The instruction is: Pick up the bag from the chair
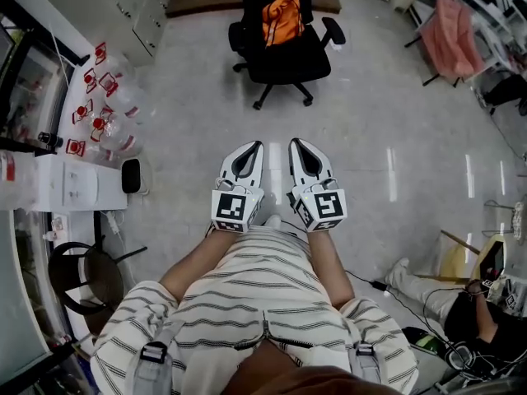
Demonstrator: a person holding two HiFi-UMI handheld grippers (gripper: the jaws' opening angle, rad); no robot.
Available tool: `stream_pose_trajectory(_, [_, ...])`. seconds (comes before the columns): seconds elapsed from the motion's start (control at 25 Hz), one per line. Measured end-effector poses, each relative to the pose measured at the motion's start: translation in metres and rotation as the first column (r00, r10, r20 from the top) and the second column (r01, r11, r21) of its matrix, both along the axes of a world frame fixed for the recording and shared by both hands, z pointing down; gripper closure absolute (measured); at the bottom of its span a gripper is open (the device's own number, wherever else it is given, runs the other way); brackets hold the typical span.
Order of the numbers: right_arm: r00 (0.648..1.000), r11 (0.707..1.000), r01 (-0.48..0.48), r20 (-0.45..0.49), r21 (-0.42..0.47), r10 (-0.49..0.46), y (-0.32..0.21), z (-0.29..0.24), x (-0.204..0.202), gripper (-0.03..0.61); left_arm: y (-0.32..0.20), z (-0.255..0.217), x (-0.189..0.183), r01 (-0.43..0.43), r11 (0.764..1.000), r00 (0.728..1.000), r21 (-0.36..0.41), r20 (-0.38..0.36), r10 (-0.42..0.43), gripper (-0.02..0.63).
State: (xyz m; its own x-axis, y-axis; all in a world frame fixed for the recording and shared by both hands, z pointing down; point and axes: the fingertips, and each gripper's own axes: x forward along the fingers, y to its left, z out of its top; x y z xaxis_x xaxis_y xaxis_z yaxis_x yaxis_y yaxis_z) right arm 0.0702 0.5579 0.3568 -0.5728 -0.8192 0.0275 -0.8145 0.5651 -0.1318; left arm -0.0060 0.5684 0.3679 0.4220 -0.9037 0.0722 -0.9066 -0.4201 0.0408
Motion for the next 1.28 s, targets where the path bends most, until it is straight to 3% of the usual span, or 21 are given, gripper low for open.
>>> stream_pose_trajectory(0.24, [0.999, 0.999, 0.031, 0.016, 0.009, -0.031, -0.001, 0.004, 0.012, 0.56, 0.009, 0.012, 0.009, 0.022, 1.0, 0.999, -0.015, 0.039, -0.021, 0.591])
stream_pose_trajectory(0.6, [1.0, 0.999, 0.023, -0.005, -0.033, -0.023, -0.012, 0.026, 0.008, 0.56, -0.002, 0.032, 0.009, 0.021, 0.999, 0.999, -0.048, 0.042, -0.019, 0.591])
stream_pose_trajectory(0.84, [1.0, 1.0, 0.017, -0.013, -0.021, -0.017, -0.051, 0.024, 0.011, 0.56, -0.053, 0.031, 0.01, 0.006, 0.999, 0.999, -0.033, 0.035, -0.005, 0.591])
stream_pose_trajectory(1.28, [0.998, 0.997, -0.067, -0.016, 0.026, 0.067, -0.185, 0.003, 0.004, 0.56, -0.196, 0.014, -0.005, -0.02, 1.0, 1.0, -0.011, -0.014, 0.02, 0.589])
